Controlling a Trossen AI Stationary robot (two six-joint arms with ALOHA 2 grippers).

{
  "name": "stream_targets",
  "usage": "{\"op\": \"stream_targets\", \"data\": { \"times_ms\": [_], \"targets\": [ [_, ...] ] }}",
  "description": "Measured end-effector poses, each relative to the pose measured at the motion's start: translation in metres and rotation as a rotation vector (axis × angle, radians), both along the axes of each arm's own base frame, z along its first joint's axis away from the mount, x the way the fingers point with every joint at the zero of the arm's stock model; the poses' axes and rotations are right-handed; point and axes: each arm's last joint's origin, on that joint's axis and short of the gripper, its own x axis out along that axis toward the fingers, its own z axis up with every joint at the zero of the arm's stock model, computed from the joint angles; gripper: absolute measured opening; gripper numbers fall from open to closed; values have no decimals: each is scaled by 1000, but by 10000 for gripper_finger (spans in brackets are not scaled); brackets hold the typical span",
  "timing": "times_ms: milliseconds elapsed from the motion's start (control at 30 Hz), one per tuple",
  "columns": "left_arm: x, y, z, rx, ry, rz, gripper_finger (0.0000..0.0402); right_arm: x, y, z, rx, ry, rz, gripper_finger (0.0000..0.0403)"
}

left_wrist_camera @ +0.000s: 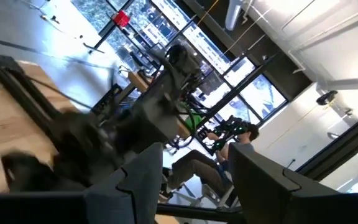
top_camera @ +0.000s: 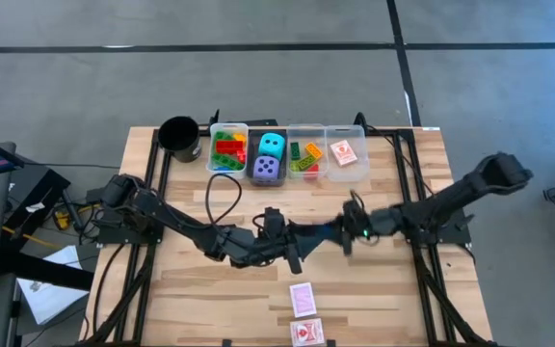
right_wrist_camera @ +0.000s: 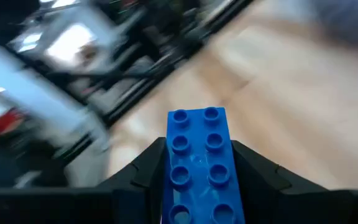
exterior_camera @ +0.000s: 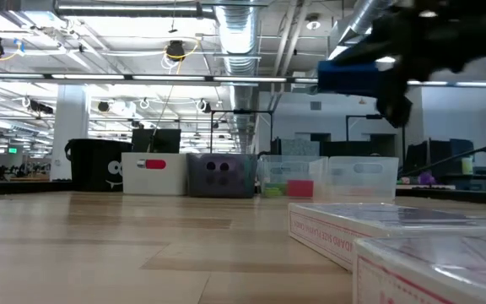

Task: Pick & Place Toys
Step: Put the small blue 8-stud game piece into the left transparent bin

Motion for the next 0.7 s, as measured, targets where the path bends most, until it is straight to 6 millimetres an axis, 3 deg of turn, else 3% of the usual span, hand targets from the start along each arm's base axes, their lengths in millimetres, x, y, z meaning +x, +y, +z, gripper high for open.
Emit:
{"op": "stream_targets", "data": {
  "times_ms": [200, 433, 567, 700],
  "targets": [
    [-7, 17, 24, 109, -27, -16, 176, 9, -50, 44, -134, 144, -227, 138],
    [-31, 45, 67, 312, -44, 80, 176, 18, -104, 86, -267, 243, -396, 138],
    [-47, 62, 85, 476, 46, 136, 176, 32, -131, 94, -322, 296, -386, 138],
    [-63, 83, 96, 531, 140, 168, 176, 52, -158, 85, -341, 373, -381, 138]
  ]
}}
